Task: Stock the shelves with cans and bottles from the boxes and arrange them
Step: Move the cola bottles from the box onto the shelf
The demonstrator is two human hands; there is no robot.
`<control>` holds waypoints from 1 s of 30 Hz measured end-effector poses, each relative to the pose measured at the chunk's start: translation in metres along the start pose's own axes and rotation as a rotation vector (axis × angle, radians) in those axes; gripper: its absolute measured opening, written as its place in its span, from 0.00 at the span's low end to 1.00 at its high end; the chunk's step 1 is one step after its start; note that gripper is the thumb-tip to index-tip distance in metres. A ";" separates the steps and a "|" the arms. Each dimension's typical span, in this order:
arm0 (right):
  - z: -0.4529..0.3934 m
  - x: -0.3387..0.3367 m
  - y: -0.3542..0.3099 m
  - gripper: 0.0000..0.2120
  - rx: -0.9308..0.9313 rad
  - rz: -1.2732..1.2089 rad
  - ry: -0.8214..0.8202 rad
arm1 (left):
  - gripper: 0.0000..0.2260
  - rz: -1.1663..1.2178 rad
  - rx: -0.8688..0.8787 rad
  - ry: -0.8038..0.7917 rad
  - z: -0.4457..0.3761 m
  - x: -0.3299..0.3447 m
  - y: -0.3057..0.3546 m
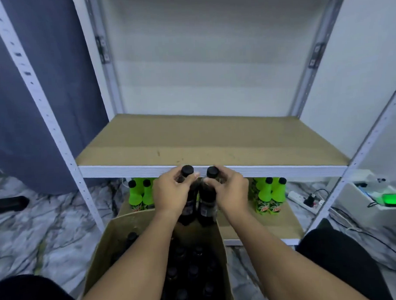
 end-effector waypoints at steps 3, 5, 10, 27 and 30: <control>-0.017 -0.023 -0.030 0.10 -0.061 -0.015 0.023 | 0.08 -0.024 0.074 -0.003 -0.018 -0.004 0.043; -0.030 -0.041 -0.051 0.14 -0.066 -0.026 0.045 | 0.06 0.011 0.106 -0.023 -0.032 -0.002 0.070; -0.071 -0.088 -0.089 0.19 -0.130 -0.011 0.117 | 0.08 0.069 0.192 -0.073 -0.070 0.017 0.128; -0.187 -0.165 -0.072 0.23 -0.105 0.112 0.263 | 0.09 -0.009 0.246 -0.217 -0.143 0.144 0.189; -0.193 -0.166 -0.066 0.20 -0.125 0.162 0.260 | 0.09 0.014 0.248 -0.215 -0.143 0.152 0.184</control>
Point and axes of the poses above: each hand's wrist, its own z-axis away from the middle knuckle, its own x-axis out of the palm, y = z × x, the point moved 1 cm from there along -z, towards the middle knuckle, and after that the axes turned 1 degree about z, right-handed, at the moved point
